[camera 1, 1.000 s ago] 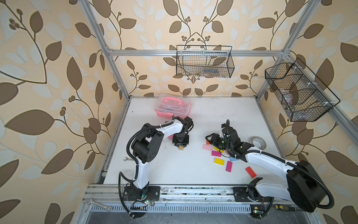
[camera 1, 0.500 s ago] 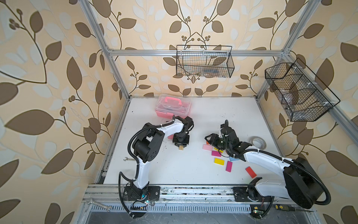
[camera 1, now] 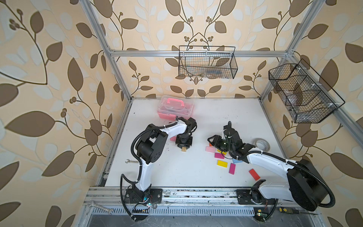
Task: Assemble the number 7 with building blocks
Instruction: Assemble the building block at the center of the board.
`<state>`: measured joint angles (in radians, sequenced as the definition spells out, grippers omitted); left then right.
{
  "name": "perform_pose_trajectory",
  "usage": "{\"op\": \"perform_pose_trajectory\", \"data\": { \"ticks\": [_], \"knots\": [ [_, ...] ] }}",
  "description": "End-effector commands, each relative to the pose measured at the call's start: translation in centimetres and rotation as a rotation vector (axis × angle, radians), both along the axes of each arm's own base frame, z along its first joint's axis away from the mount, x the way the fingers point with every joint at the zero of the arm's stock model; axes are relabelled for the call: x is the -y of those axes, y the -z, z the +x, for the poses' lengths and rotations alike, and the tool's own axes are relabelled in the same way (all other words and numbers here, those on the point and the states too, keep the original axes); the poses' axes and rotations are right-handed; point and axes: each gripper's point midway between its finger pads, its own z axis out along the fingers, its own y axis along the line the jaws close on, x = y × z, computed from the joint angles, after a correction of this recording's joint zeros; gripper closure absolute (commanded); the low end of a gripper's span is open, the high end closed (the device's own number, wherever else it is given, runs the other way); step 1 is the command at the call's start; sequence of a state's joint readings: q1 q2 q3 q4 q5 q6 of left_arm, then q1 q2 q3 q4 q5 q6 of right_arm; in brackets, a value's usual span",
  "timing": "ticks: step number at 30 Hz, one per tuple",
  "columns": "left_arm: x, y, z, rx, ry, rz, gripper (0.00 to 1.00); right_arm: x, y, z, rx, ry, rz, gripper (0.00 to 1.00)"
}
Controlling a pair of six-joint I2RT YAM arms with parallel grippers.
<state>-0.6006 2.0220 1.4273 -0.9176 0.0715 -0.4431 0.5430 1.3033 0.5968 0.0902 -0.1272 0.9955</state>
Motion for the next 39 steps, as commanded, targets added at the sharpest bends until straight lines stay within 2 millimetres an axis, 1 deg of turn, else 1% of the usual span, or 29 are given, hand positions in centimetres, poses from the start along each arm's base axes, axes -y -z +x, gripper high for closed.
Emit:
{"op": "perform_pose_trajectory", "data": {
  "ticks": [1, 11, 22, 28, 30, 32, 35, 39],
  "knots": [
    [-0.36, 0.22, 0.14, -0.02, 0.003, 0.01, 0.63, -0.38, -0.98, 0.8, 0.017, 0.015, 0.015, 0.48],
    [-0.5, 0.19, 0.43, -0.018, -0.004, 0.0, 0.63, -0.58, -0.97, 1.07, 0.017, 0.015, 0.012, 0.48],
    [0.03, 0.48, 0.6, -0.027, -0.004, -0.023, 0.63, -0.91, -1.07, 1.06, 0.015, 0.01, 0.009, 0.47],
    [0.19, 0.51, 0.64, -0.029, 0.002, -0.027, 0.62, -0.95, -0.83, 1.22, 0.009, 0.008, 0.004, 0.43],
    [0.23, 0.46, 0.73, -0.029, 0.001, -0.028, 0.58, -0.97, -0.86, 1.34, 0.01, 0.007, 0.001, 0.41],
    [0.29, 0.37, 0.8, -0.028, 0.004, -0.029, 0.51, -0.99, -0.87, 1.38, 0.011, 0.004, -0.002, 0.37],
    [0.25, -0.05, 0.95, -0.017, 0.007, -0.027, 0.47, -0.9, -0.77, 1.39, 0.009, 0.005, -0.007, 0.33],
    [0.2, -0.42, 1.0, -0.012, 0.014, -0.024, 0.44, -0.85, -0.69, 1.46, 0.01, 0.004, -0.01, 0.31]
  ]
}}
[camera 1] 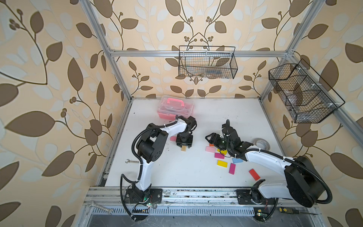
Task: Assemble the number 7 with building blocks
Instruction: Assemble the building block at the center of the board.
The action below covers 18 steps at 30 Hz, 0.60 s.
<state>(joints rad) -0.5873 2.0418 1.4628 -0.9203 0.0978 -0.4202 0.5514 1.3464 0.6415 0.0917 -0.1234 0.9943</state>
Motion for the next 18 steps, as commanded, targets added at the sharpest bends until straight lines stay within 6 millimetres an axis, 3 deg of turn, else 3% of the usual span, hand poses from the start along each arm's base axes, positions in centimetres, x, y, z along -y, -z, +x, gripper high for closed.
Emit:
{"op": "perform_pose_trajectory", "data": {
  "ticks": [1, 6, 10, 18],
  "knots": [
    [-0.26, -0.28, 0.16, -0.008, 0.007, 0.006, 0.43, -0.05, -0.33, 0.62, 0.006, 0.01, -0.007, 0.31],
    [-0.15, -0.24, 0.13, -0.008, 0.004, -0.004, 0.45, -0.12, -0.39, 0.6, 0.008, 0.009, -0.005, 0.31],
    [-0.05, 0.0, 0.04, -0.014, 0.0, -0.007, 0.54, 0.0, -0.46, 0.44, 0.01, 0.013, -0.005, 0.31],
    [-0.21, 0.1, 0.13, -0.012, -0.001, 0.003, 0.58, 0.23, -0.6, 0.18, 0.014, 0.021, -0.003, 0.32]
  ]
}}
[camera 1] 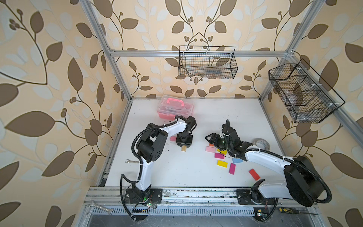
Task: Assemble the number 7 with building blocks
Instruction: Assemble the building block at the center of the board.
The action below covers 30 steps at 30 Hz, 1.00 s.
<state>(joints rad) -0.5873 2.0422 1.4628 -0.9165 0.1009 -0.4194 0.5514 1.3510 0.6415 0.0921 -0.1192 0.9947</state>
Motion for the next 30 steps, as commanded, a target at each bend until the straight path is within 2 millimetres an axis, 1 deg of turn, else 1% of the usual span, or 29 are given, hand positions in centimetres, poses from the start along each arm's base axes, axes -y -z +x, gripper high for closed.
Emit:
{"op": "perform_pose_trajectory", "data": {
  "ticks": [1, 4, 6, 22, 23, 25, 27, 30],
  "knots": [
    [-0.32, 0.07, 0.12, -0.012, -0.004, 0.009, 0.59, 0.18, -0.72, 0.07, 0.015, 0.017, 0.001, 0.32],
    [-0.41, 0.03, 0.25, -0.007, -0.006, 0.016, 0.63, 0.23, -0.75, -0.02, 0.016, 0.018, 0.003, 0.33],
    [-0.46, 0.06, 0.36, -0.005, -0.008, 0.019, 0.64, 0.29, -0.84, -0.04, 0.019, 0.019, 0.003, 0.33],
    [-0.28, 0.33, 0.54, -0.014, -0.014, 0.023, 0.65, 0.46, -0.73, -0.34, 0.017, 0.021, 0.003, 0.34],
    [-0.35, 0.39, 0.51, -0.015, -0.013, 0.026, 0.64, 0.5, -0.7, -0.3, 0.017, 0.024, 0.002, 0.34],
    [-0.44, 0.32, 0.6, -0.012, -0.014, 0.03, 0.57, 0.48, -0.58, -0.33, 0.013, 0.025, 0.001, 0.33],
    [-0.49, 0.23, 0.52, -0.012, -0.01, 0.03, 0.52, 0.51, -0.58, -0.25, 0.014, 0.027, 0.0, 0.32],
    [-0.64, -0.06, 0.46, -0.006, -0.003, 0.033, 0.48, 0.48, -0.65, -0.06, 0.02, 0.028, -0.006, 0.28]
  ]
}}
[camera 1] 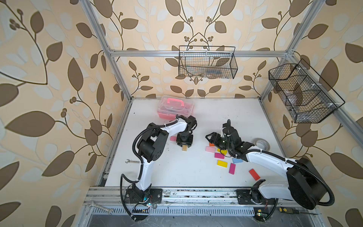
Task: Assemble the number 7 with building blocks
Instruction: Assemble the building block at the center of the board.
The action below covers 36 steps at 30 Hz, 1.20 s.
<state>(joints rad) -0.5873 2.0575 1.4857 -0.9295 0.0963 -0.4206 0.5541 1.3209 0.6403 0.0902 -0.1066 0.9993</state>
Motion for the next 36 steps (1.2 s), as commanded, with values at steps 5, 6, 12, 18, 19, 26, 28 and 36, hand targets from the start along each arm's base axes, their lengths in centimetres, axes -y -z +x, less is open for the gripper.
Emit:
{"op": "perform_pose_trajectory", "data": {
  "ticks": [5, 6, 12, 18, 19, 26, 28, 36],
  "knots": [
    [-1.5, -1.0, -0.7, 0.007, 0.009, 0.032, 0.41, 0.5, -0.4, 0.6, 0.027, 0.012, -0.037, 0.21],
    [-1.6, -1.3, -0.8, 0.012, 0.009, 0.028, 0.4, 0.6, -0.6, 0.8, 0.037, 0.009, -0.041, 0.2],
    [-2.1, -4.6, -1.0, 0.089, 0.009, 0.007, 0.33, 1.5, -4.4, 2.3, 0.2, -0.011, -0.091, 0.18],
    [-1.8, -10.1, -0.5, 0.22, 0.075, -0.071, 0.28, 4.1, -10.7, 2.9, 0.398, 0.018, -0.231, 0.19],
    [-1.2, -10.7, -0.5, 0.228, 0.098, -0.109, 0.27, 4.8, -11.4, 2.8, 0.409, 0.036, -0.241, 0.19],
    [2.5, -11.9, -0.9, 0.192, 0.186, -0.278, 0.23, 11.7, -9.2, 1.0, 0.132, 0.175, -0.183, 0.2],
    [3.3, -11.9, -0.9, 0.185, 0.187, -0.318, 0.22, 12.7, -7.8, -0.5, 0.03, 0.178, -0.212, 0.2],
    [3.8, -12.1, -0.3, 0.201, 0.161, -0.334, 0.19, 13.6, 1.2, -11.4, -0.502, 0.123, -0.474, 0.21]
  ]
}}
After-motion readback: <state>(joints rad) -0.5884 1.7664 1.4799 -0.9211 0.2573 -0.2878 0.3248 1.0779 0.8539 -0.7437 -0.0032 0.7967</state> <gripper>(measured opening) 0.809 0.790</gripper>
